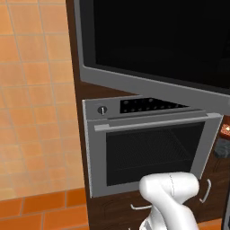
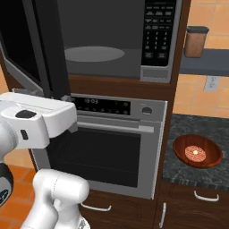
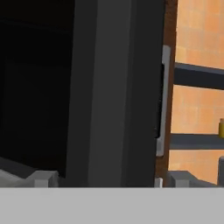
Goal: Open the microwave, place the bowl with waffle inside the microwave, then close the microwave door and turn it on.
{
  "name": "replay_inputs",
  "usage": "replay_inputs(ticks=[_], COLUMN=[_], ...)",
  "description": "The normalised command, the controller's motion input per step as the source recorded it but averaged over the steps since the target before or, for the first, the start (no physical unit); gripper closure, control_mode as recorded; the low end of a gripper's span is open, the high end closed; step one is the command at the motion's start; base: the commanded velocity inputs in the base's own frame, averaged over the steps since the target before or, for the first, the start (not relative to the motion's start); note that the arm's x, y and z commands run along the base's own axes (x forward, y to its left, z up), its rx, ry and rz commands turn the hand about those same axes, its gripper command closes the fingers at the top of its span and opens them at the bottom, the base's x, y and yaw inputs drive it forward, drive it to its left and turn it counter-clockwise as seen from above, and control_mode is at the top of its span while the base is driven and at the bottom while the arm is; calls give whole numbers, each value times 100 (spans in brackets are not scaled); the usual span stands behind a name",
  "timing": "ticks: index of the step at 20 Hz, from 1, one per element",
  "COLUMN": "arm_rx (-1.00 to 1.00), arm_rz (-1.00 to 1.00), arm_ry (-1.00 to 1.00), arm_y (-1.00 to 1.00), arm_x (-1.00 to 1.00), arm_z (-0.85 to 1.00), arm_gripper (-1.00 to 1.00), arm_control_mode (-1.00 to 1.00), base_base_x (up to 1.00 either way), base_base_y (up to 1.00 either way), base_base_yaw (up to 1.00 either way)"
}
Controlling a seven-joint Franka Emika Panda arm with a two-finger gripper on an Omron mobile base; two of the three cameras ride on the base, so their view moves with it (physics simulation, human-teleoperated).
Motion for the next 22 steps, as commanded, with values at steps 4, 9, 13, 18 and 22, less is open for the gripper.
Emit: replay_inputs(ticks=[4,9,13,18,22], arm_rx=[0,1,4,2,0], arm_rz=[2,10,43,55,53], arm_ry=[-1,0,2,2,0], arm_y=[-40,-64,-39,-33,-9], arm_x=[-93,-44,37,34,33], arm_z=[0,1,0,0,0], arm_gripper=[-100,-100,-100,-100,-100], arm_control_mode=[-100,-100,-100,-100,-100], base_base_x=[0,0,0,0,0], base_base_y=[0,0,0,0,0], base_base_yaw=[0,0,0,0,0])
